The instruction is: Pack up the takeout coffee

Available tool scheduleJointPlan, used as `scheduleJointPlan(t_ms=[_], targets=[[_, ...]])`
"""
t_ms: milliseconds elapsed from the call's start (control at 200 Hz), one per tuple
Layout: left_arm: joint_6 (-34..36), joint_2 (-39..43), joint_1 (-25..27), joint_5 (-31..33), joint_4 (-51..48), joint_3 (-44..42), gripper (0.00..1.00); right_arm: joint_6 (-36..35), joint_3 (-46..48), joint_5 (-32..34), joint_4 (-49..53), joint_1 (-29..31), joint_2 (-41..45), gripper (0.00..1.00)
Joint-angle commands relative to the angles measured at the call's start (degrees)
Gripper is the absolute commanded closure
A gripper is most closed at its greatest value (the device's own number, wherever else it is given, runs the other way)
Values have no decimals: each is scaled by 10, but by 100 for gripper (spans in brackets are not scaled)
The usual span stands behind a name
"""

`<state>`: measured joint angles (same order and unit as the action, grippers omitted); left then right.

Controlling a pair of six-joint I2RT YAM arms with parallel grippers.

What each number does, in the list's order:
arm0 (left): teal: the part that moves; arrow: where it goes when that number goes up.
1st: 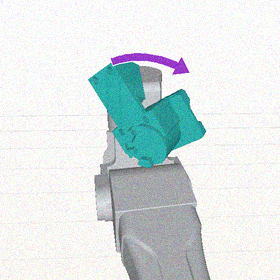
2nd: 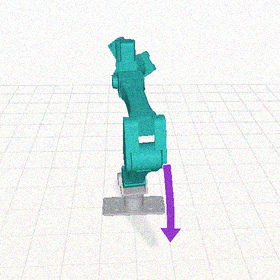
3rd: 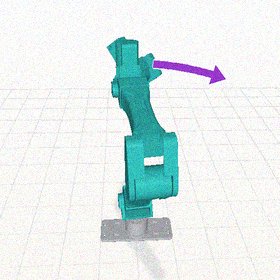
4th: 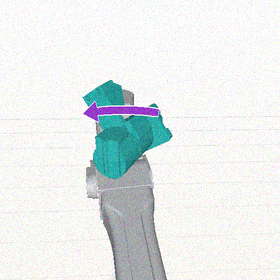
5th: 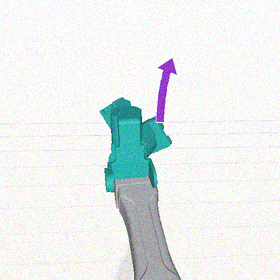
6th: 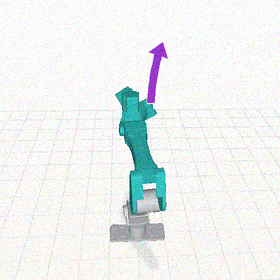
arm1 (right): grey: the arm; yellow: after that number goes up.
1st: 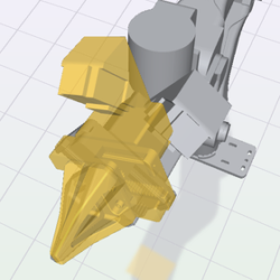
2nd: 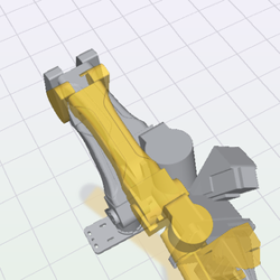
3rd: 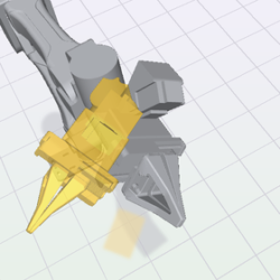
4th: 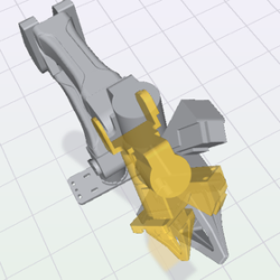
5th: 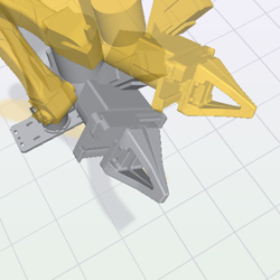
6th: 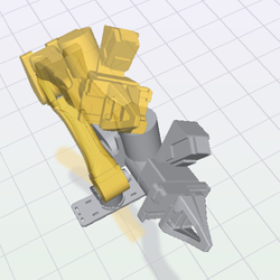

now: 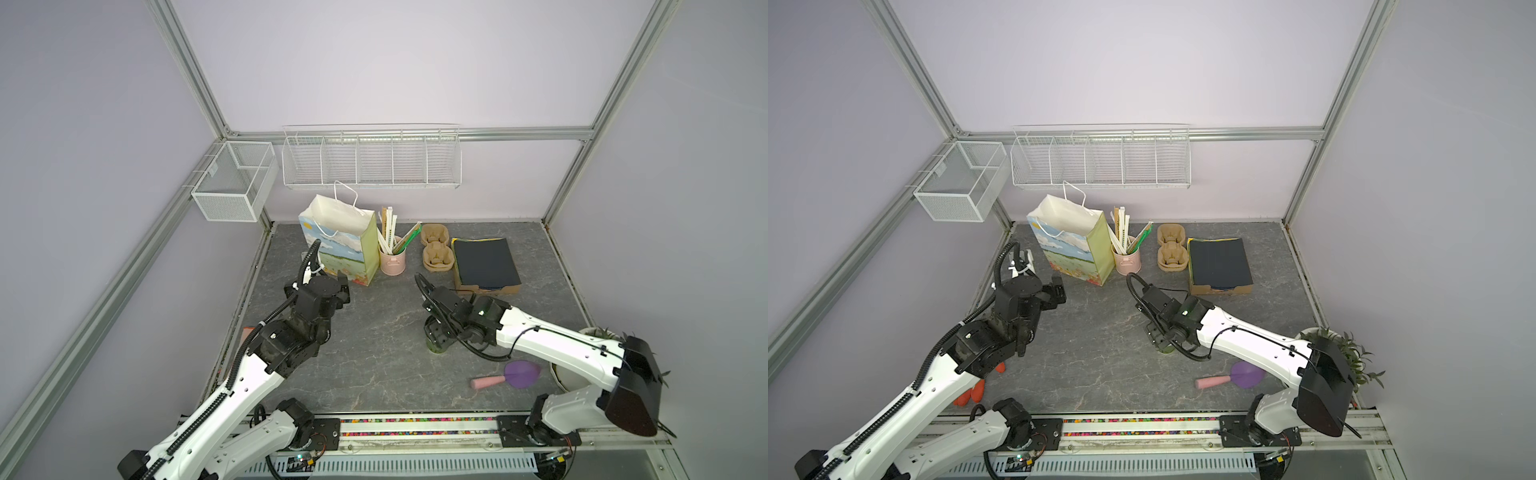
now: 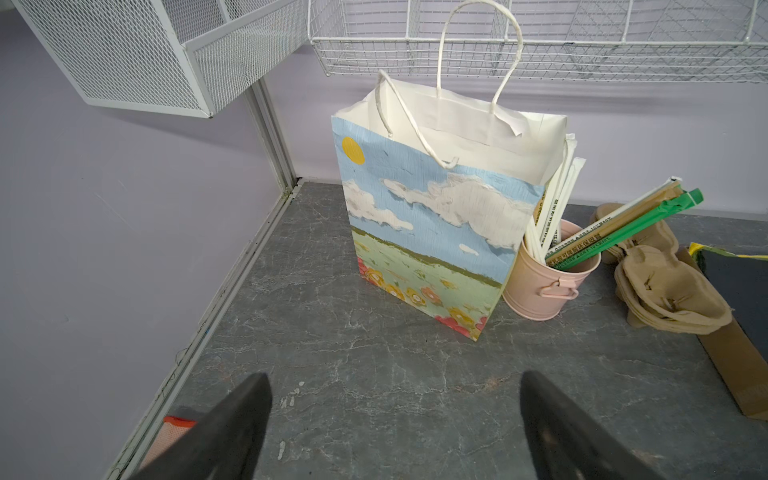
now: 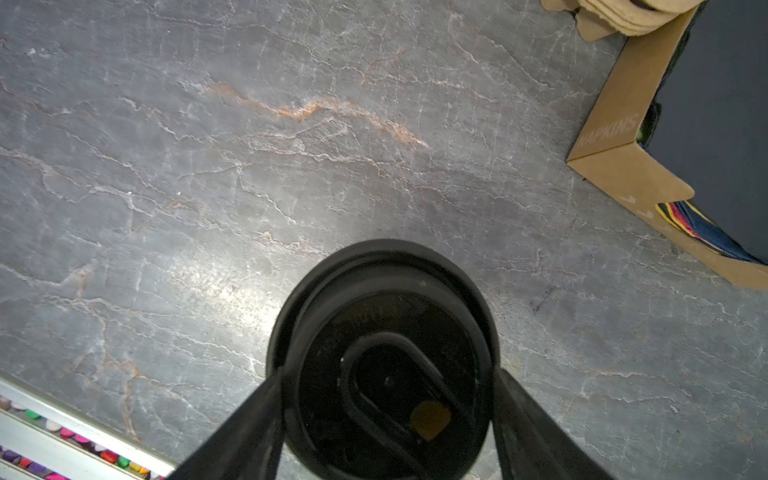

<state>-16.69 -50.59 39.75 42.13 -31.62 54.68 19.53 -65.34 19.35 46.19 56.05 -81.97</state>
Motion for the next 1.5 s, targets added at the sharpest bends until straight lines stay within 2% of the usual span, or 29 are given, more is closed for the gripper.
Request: scheduleJointPlan(t_ms=[0,325,640,735,920,1254,1494], targets=[[0,-1,-3,4,-11,4,6,17,16,11,18,7,-3,24],[0,-3,-3,4,-12,5,6,37,45,-12,-12,13,-11,24],[1,-4,-3,4,-14,5,6,105,91,-31,-1,14,-1,25],[0,-6,-3,4,-14,6,6,122,124,-36,-26,18,13,25],[0,-8,-3,4,-14,5,6,155,171,-20,-56,26,31,26],[-2,-20,-3,1,-17,7,6,209,200,21,-55,57,-17,28],[-2,-27,-3,-6,-19,9,6,204,194,32,-57,63,-30,27]])
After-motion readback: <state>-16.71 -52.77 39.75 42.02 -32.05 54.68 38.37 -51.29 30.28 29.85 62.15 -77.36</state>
